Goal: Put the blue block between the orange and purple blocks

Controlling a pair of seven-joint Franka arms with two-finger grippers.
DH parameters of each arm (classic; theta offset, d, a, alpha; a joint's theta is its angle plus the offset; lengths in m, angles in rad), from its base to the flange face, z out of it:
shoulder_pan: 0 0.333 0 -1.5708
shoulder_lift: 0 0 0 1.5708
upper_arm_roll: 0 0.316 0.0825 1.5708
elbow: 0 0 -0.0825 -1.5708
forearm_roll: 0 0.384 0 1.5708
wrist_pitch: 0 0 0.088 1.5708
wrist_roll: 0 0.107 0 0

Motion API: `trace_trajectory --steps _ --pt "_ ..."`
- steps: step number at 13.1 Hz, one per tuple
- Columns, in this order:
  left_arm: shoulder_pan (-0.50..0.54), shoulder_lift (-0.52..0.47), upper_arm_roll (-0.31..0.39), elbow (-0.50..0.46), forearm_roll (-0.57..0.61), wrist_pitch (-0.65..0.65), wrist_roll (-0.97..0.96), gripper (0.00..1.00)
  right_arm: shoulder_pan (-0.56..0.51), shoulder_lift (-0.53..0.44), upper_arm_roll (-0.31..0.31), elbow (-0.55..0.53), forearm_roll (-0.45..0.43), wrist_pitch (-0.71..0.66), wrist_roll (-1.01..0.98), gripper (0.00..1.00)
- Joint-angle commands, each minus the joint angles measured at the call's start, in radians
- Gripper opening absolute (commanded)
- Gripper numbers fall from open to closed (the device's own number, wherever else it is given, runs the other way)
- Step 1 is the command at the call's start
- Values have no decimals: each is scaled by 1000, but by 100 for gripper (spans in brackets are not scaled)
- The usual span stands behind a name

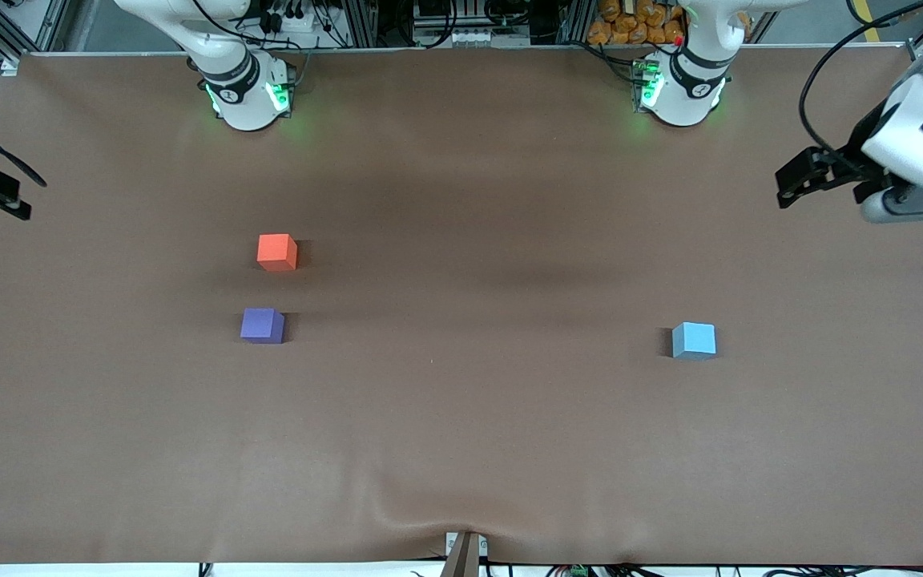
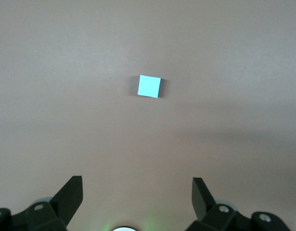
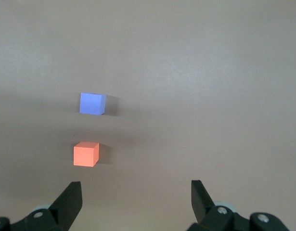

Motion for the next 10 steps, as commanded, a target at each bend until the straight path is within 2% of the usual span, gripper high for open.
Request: trace_trajectory --steps 1,5,7,10 --pt "15 -13 -5 5 -23 -31 20 100 6 63 5 35 -3 -5 -2 100" --pt "15 -9 0 5 -20 -34 20 100 14 -21 24 -14 -3 -30 13 100" --pt "15 -10 1 4 -12 -34 23 100 31 -64 39 -52 -3 -36 151 100" --pt "13 -9 -8 -2 -9 -34 38 100 31 -68 77 -57 -3 -40 188 100"
